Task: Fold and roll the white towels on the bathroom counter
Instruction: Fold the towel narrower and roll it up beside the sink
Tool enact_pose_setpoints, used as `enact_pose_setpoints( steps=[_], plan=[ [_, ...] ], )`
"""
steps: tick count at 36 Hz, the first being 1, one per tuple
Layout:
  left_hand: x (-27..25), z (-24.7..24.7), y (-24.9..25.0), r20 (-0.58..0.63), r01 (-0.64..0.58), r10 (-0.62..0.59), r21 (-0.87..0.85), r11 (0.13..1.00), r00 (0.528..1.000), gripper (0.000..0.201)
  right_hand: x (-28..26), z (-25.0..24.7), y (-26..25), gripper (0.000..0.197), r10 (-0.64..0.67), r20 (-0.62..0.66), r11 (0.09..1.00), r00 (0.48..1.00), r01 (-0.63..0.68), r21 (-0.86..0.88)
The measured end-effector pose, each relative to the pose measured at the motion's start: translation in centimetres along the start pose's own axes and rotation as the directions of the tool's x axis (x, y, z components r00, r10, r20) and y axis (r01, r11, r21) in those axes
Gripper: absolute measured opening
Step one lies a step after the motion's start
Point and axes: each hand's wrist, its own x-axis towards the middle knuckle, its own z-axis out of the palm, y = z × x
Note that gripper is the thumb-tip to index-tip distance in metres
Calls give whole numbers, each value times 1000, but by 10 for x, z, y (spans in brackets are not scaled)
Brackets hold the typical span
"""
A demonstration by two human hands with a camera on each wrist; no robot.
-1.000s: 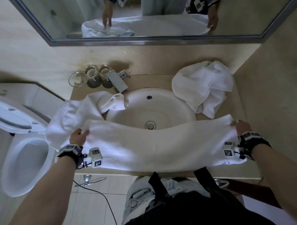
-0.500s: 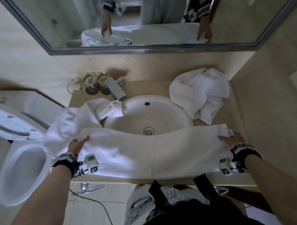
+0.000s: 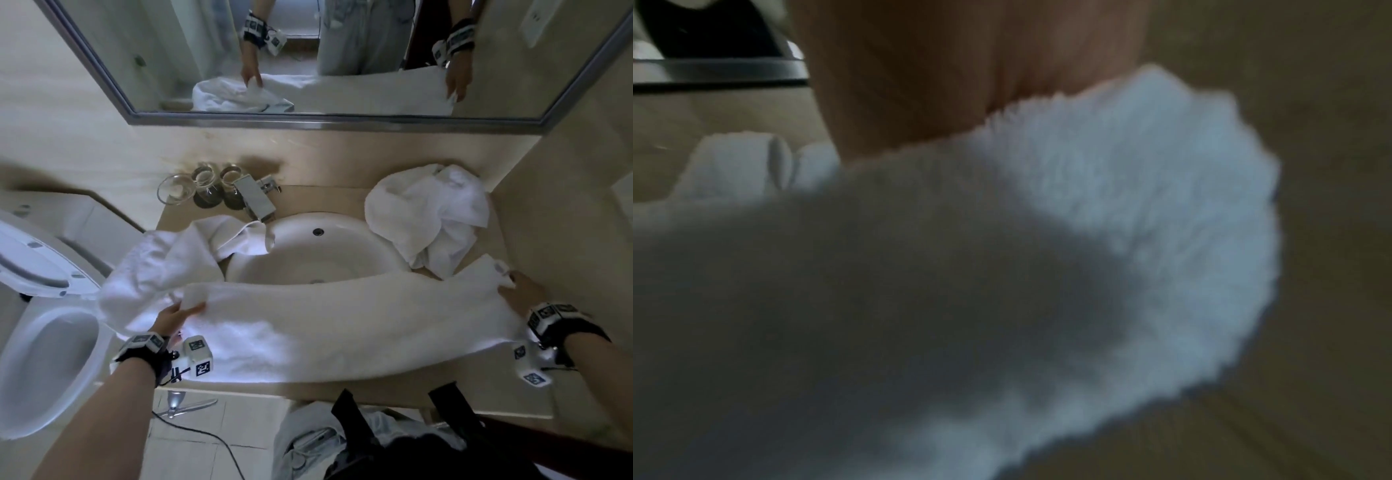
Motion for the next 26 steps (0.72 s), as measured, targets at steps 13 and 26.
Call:
enact_pose_setpoints(
  steps=[13, 26],
  plan=[
    [-59, 64, 11, 309, 33, -189, 449, 893, 932, 29, 19, -122, -96, 37, -355, -367, 931, 860, 291, -218],
    [-22, 59, -53, 285, 3, -264, 674, 739, 921, 83, -14, -1, -91, 74, 151, -126, 981, 980, -133, 141]
  ],
)
